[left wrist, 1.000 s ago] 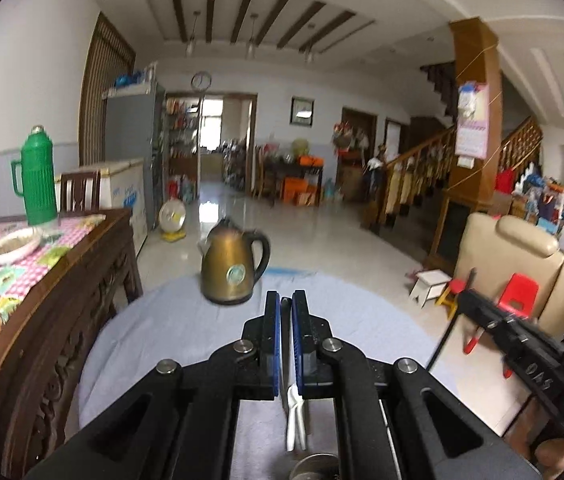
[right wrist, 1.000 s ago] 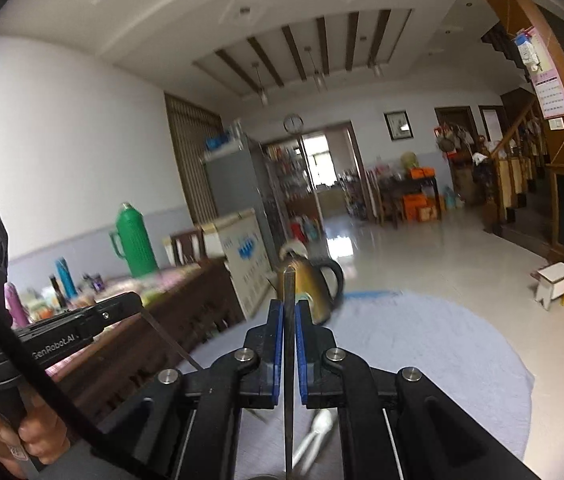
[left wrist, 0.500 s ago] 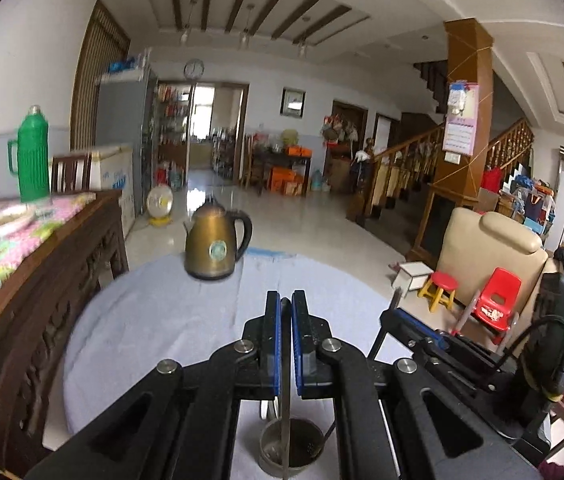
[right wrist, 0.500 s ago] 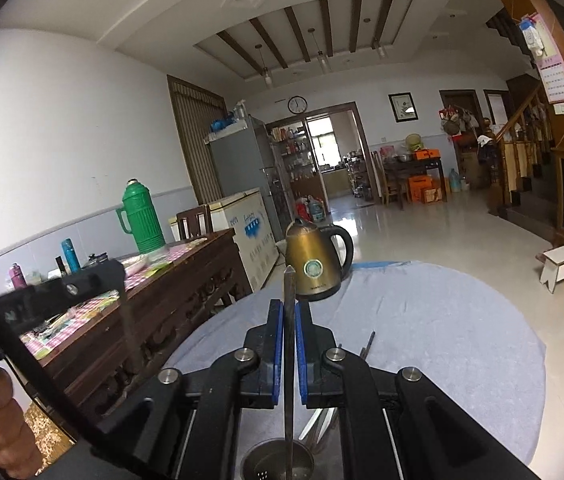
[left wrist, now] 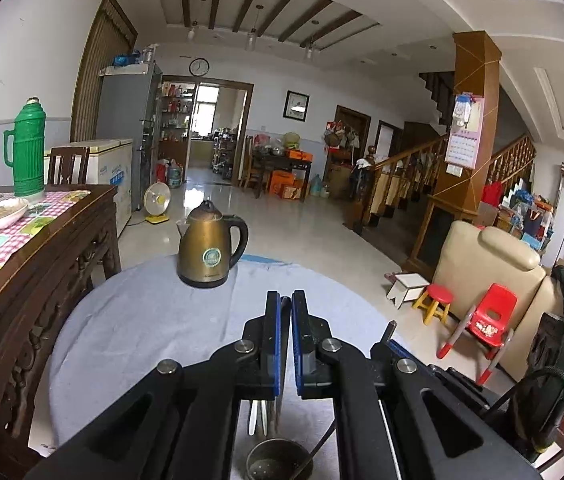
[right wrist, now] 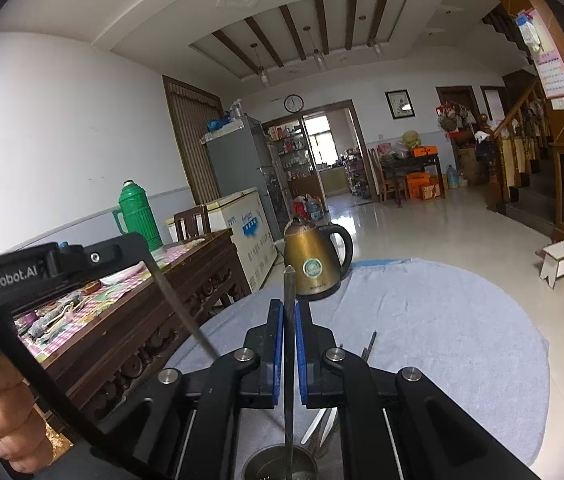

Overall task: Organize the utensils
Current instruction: 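Lift the chopsticks with both tools and lower them into the grey cup, then open both tools to release the chopsticks into the cup and withdraw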

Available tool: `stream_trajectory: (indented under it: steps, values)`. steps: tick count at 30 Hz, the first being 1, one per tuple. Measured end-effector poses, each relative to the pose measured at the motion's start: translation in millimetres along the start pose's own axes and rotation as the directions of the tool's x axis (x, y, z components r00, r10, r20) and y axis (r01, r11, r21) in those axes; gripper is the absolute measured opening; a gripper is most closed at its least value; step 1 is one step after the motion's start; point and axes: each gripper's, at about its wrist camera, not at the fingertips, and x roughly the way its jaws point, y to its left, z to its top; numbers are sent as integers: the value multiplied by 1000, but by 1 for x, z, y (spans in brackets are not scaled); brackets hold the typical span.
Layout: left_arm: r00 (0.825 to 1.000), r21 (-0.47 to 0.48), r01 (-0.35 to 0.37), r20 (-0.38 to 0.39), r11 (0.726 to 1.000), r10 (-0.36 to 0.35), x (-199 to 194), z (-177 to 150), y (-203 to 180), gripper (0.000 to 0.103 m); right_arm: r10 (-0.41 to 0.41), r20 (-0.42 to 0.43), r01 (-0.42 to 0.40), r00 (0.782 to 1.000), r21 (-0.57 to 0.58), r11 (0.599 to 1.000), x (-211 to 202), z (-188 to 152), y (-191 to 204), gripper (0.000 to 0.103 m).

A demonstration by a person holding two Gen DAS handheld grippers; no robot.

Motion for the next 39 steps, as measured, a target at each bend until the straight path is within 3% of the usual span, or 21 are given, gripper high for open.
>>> stream_trajectory:
  steps: [9,16,24,39]
  values:
    - [991,-84,-25,-137,996,13,24,-34,25,5,-5,-62,7,998,19,1000,11,-19,-9,7]
    - [996,-90,-33,-91,995,25,12,-20,27,5,-2,-67,3,998,25,1000,13,-22,-12,7]
    - [999,-76,14,-28,997,-16,-13,-1,16,5,-5,-70,7,998,34,999,19,-22,-11,7]
    - [999,-97,39,2,995,-39,-34,7,15,5,-9,-78,12,997,40,999,23,-23,-11,7]
